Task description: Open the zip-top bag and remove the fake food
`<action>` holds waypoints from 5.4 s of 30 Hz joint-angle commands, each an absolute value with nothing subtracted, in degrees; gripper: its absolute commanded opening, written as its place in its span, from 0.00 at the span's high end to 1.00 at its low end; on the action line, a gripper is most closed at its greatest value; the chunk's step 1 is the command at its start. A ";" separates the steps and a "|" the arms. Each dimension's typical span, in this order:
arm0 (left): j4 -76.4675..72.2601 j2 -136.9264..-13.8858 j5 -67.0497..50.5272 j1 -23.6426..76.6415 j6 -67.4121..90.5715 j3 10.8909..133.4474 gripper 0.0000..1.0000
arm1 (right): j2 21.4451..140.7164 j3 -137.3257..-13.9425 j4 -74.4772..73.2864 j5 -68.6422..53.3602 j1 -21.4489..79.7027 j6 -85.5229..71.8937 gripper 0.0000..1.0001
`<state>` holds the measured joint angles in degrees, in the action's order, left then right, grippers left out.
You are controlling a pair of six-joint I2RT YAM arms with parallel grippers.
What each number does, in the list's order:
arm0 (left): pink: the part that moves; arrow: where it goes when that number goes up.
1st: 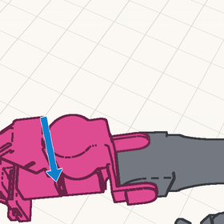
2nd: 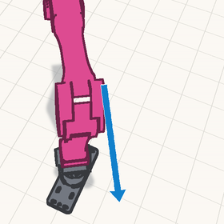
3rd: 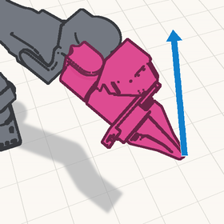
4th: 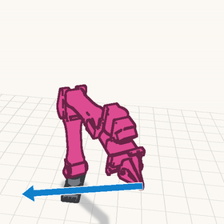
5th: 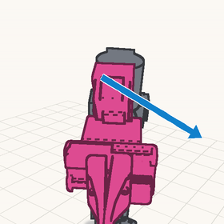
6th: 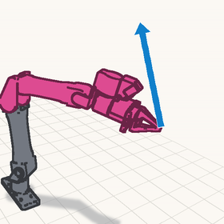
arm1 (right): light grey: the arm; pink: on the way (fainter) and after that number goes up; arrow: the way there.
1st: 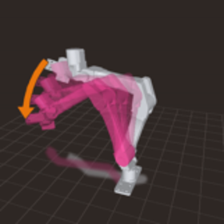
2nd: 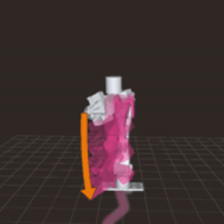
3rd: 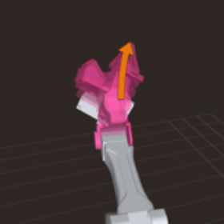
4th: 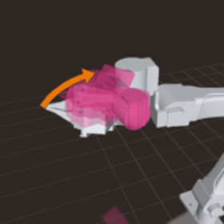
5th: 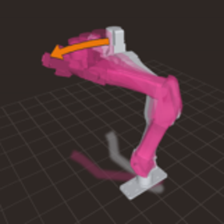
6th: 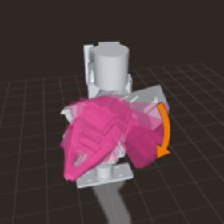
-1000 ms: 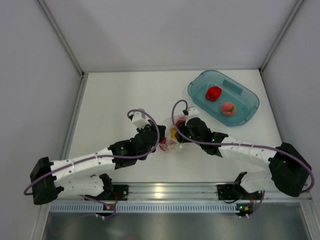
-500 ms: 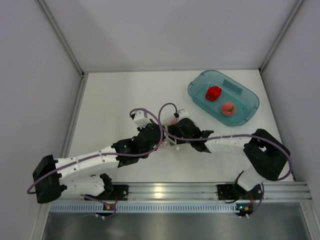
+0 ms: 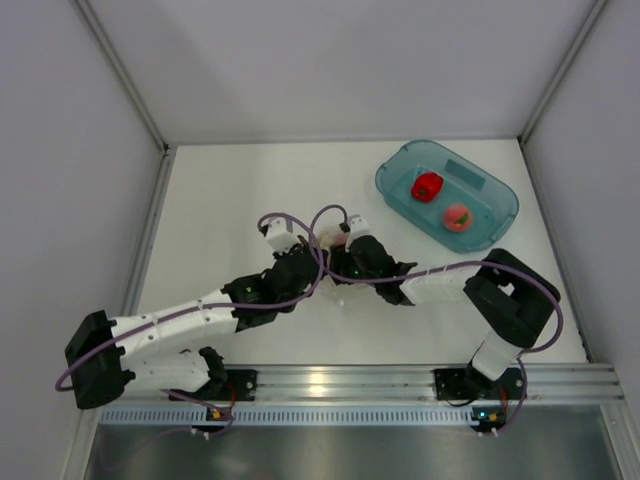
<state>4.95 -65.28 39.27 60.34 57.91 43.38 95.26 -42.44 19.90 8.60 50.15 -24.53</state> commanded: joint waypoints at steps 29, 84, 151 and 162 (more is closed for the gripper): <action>1.24 -66.27 41.14 58.71 41.58 44.82 1.00 | 81.75 -43.15 6.34 13.09 53.88 -24.79 0.83; 0.62 -72.33 30.76 58.62 40.34 46.76 1.00 | 99.66 -47.72 21.71 1.93 48.95 1.15 0.19; 6.86 -60.73 40.52 57.83 43.60 41.57 1.00 | 93.15 -77.16 -26.45 4.58 8.70 -7.93 0.45; 6.94 -59.85 38.76 57.75 42.80 41.92 1.00 | 95.20 -81.83 -28.92 7.64 8.44 -5.10 0.01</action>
